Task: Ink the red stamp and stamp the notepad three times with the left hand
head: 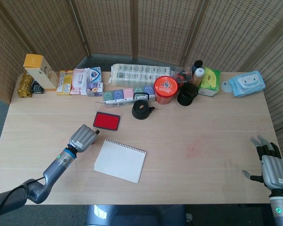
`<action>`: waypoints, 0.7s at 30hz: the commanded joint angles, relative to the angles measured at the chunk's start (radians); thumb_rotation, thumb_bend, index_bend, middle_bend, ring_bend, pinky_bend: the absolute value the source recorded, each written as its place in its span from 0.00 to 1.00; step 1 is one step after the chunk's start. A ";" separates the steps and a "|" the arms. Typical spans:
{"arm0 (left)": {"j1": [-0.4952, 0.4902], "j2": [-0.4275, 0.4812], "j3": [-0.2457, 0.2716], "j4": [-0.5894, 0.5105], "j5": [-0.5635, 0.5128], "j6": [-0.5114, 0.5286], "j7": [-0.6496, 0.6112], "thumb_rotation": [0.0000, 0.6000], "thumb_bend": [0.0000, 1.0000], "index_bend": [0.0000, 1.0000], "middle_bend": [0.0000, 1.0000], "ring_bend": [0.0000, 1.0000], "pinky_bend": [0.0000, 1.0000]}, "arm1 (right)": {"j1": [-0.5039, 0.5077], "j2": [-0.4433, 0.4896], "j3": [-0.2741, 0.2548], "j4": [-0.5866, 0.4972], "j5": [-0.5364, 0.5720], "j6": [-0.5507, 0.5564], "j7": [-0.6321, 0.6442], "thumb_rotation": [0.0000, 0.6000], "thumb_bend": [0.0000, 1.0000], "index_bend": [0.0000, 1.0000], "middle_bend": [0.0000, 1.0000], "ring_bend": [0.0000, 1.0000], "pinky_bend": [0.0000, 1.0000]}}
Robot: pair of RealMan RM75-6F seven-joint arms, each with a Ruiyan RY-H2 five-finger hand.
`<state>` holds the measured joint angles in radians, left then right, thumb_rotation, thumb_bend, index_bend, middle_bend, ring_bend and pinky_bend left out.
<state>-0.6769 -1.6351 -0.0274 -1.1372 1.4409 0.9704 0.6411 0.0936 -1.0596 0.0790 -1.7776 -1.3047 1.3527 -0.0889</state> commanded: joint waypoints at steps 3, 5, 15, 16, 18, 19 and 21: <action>-0.002 -0.005 0.004 0.010 -0.002 -0.007 -0.009 1.00 0.31 0.45 1.00 1.00 1.00 | 0.001 -0.001 -0.001 0.000 0.000 0.000 -0.003 1.00 0.07 0.00 0.00 0.00 0.00; -0.003 -0.007 0.005 0.013 0.000 -0.006 -0.013 1.00 0.31 0.46 1.00 1.00 1.00 | 0.001 -0.002 -0.001 0.000 0.002 -0.001 -0.005 1.00 0.07 0.00 0.00 0.00 0.00; -0.001 -0.007 0.004 0.014 -0.012 -0.004 0.009 1.00 0.33 0.53 1.00 1.00 1.00 | 0.003 -0.001 -0.001 0.000 0.005 -0.005 -0.005 1.00 0.07 0.00 0.00 0.00 0.00; -0.001 -0.006 0.003 0.012 -0.018 -0.007 0.018 1.00 0.33 0.53 1.00 1.00 1.00 | 0.003 -0.001 -0.001 0.000 0.004 -0.005 -0.005 1.00 0.07 0.00 0.00 0.00 0.00; -0.001 -0.005 0.005 0.008 -0.022 -0.010 0.025 1.00 0.33 0.55 1.00 1.00 1.00 | 0.003 -0.001 -0.002 -0.001 0.004 -0.006 -0.005 1.00 0.07 0.00 0.00 0.00 0.00; -0.001 -0.005 0.005 0.008 -0.024 -0.012 0.027 1.00 0.33 0.56 1.00 1.00 1.00 | 0.003 0.000 -0.002 -0.001 0.004 -0.006 -0.005 1.00 0.07 0.00 0.00 0.00 0.00; 0.000 -0.006 0.007 0.010 -0.027 -0.015 0.032 1.00 0.33 0.57 1.00 1.00 1.00 | 0.004 -0.001 -0.002 0.000 0.005 -0.008 -0.006 1.00 0.07 0.00 0.00 0.00 0.00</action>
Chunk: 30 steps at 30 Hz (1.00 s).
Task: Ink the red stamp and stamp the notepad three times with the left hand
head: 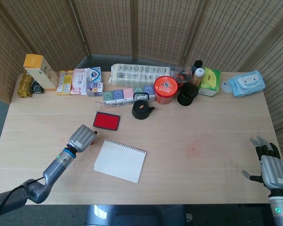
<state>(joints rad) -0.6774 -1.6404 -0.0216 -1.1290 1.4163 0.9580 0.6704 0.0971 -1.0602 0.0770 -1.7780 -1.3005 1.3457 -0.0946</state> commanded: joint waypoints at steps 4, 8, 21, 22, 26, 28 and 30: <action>0.000 -0.004 0.002 0.005 -0.008 -0.005 0.005 1.00 0.34 0.58 1.00 1.00 1.00 | 0.001 0.000 -0.001 -0.001 0.001 -0.002 0.000 1.00 0.07 0.00 0.00 0.00 0.00; -0.002 -0.004 0.000 0.007 -0.005 0.000 0.000 1.00 0.35 0.59 1.00 1.00 1.00 | 0.002 -0.001 -0.001 -0.002 0.004 -0.004 -0.002 1.00 0.07 0.00 0.00 0.00 0.00; 0.001 -0.013 0.010 0.024 0.009 0.014 -0.013 1.00 0.37 0.66 1.00 1.00 1.00 | 0.003 0.001 -0.002 -0.004 0.005 -0.007 0.000 1.00 0.07 0.00 0.00 0.00 0.00; 0.002 -0.014 0.009 0.025 0.010 0.016 -0.015 1.00 0.37 0.66 1.00 1.00 1.00 | 0.003 0.001 -0.002 -0.005 0.005 -0.007 0.000 1.00 0.07 0.00 0.00 0.00 0.00; 0.002 -0.014 0.005 0.025 0.013 0.025 -0.029 1.00 0.37 0.67 1.00 1.00 1.00 | 0.003 0.002 -0.002 -0.006 0.004 -0.006 0.001 1.00 0.07 0.00 0.00 0.00 0.00; -0.001 -0.006 -0.016 0.013 0.006 0.037 -0.051 1.00 0.37 0.67 1.00 1.00 1.00 | 0.002 0.003 -0.001 -0.006 0.006 -0.006 0.003 1.00 0.07 0.00 0.00 0.00 0.00; -0.009 0.008 -0.035 -0.004 -0.002 0.039 -0.063 1.00 0.37 0.68 1.00 1.00 1.00 | 0.003 0.003 -0.001 -0.006 0.006 -0.008 0.004 1.00 0.07 0.00 0.00 0.00 0.00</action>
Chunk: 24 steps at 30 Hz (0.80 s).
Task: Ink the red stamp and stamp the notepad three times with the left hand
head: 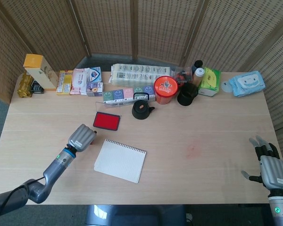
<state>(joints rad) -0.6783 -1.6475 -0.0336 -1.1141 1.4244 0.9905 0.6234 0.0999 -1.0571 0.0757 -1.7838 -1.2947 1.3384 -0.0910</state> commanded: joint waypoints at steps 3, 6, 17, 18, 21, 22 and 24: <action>-0.020 0.032 -0.045 -0.043 -0.024 0.002 -0.021 1.00 0.37 0.69 1.00 1.00 1.00 | 0.002 0.000 0.000 0.001 0.002 -0.003 0.000 1.00 0.07 0.00 0.00 0.00 0.00; -0.047 0.050 -0.081 -0.067 -0.041 -0.007 -0.017 1.00 0.37 0.69 1.00 1.00 1.00 | 0.004 -0.002 0.002 0.005 0.010 -0.011 0.000 1.00 0.07 0.00 0.00 0.00 0.00; -0.157 -0.024 -0.121 0.054 -0.064 -0.113 -0.034 1.00 0.36 0.69 1.00 1.00 1.00 | 0.016 -0.009 0.010 0.019 0.050 -0.039 -0.005 1.00 0.07 0.00 0.00 0.00 0.00; -0.166 -0.040 -0.123 0.081 -0.068 -0.121 -0.040 1.00 0.36 0.69 1.00 1.00 1.00 | 0.018 -0.010 0.011 0.020 0.055 -0.042 -0.005 1.00 0.07 0.00 0.00 0.00 0.00; -0.193 -0.080 -0.129 0.151 -0.076 -0.143 -0.050 1.00 0.36 0.69 1.00 1.00 1.00 | 0.022 -0.013 0.014 0.027 0.068 -0.050 -0.007 1.00 0.07 0.00 0.00 0.00 0.00; -0.199 -0.090 -0.129 0.169 -0.075 -0.146 -0.054 1.00 0.36 0.69 1.00 1.00 1.00 | 0.023 -0.013 0.014 0.028 0.071 -0.052 -0.008 1.00 0.07 0.00 0.00 0.00 0.00; -0.208 -0.104 -0.129 0.194 -0.075 -0.151 -0.060 1.00 0.36 0.69 1.00 1.00 1.00 | 0.024 -0.014 0.015 0.029 0.076 -0.056 -0.008 1.00 0.07 0.00 0.00 0.00 0.00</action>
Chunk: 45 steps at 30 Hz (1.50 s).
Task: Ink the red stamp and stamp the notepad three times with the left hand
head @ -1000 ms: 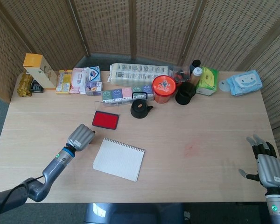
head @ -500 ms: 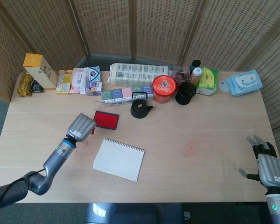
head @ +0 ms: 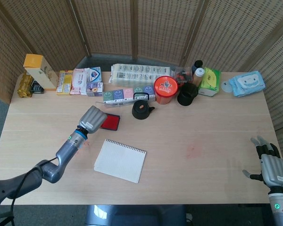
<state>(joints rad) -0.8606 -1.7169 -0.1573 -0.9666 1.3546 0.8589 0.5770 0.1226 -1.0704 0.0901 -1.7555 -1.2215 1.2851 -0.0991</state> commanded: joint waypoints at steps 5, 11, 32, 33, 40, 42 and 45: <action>-0.047 -0.074 -0.005 0.120 -0.010 -0.034 -0.024 1.00 0.36 0.69 1.00 1.00 1.00 | 0.005 -0.002 0.004 0.005 0.015 -0.010 -0.002 1.00 0.07 0.00 0.00 0.00 0.00; -0.075 -0.124 -0.014 0.207 -0.034 -0.075 -0.047 1.00 0.36 0.69 1.00 1.00 1.00 | 0.005 0.000 0.008 0.004 0.024 -0.009 0.002 1.00 0.07 0.00 0.00 0.00 0.00; -0.087 -0.186 0.007 0.302 -0.040 -0.082 -0.063 1.00 0.37 0.69 1.00 1.00 1.00 | 0.007 0.000 0.007 0.006 0.026 -0.004 -0.003 1.00 0.07 0.00 0.00 0.00 0.00; -0.088 -0.188 0.008 0.304 -0.040 -0.083 -0.064 1.00 0.37 0.69 1.00 1.00 1.00 | 0.006 0.000 0.007 0.007 0.026 -0.003 -0.003 1.00 0.07 0.00 0.00 0.00 0.00; -0.090 -0.201 0.010 0.323 -0.038 -0.079 -0.069 1.00 0.37 0.69 1.00 1.00 1.00 | 0.001 -0.007 0.007 0.013 -0.005 0.024 0.005 1.00 0.07 0.00 0.00 0.00 0.00; -0.090 -0.204 0.010 0.326 -0.040 -0.079 -0.069 1.00 0.37 0.69 1.00 1.00 1.00 | -0.003 -0.012 0.006 0.022 -0.025 0.039 0.015 1.00 0.07 0.00 0.00 0.00 0.00; -0.092 -0.209 0.006 0.333 -0.045 -0.082 -0.068 1.00 0.37 0.69 1.00 1.00 1.00 | -0.010 -0.026 0.007 0.043 -0.065 0.074 0.032 1.00 0.07 0.00 0.00 0.00 0.00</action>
<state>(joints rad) -0.9517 -1.9244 -0.1500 -0.6350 1.3108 0.7780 0.5081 0.1177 -1.0872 0.0970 -1.7257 -1.2680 1.3411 -0.0776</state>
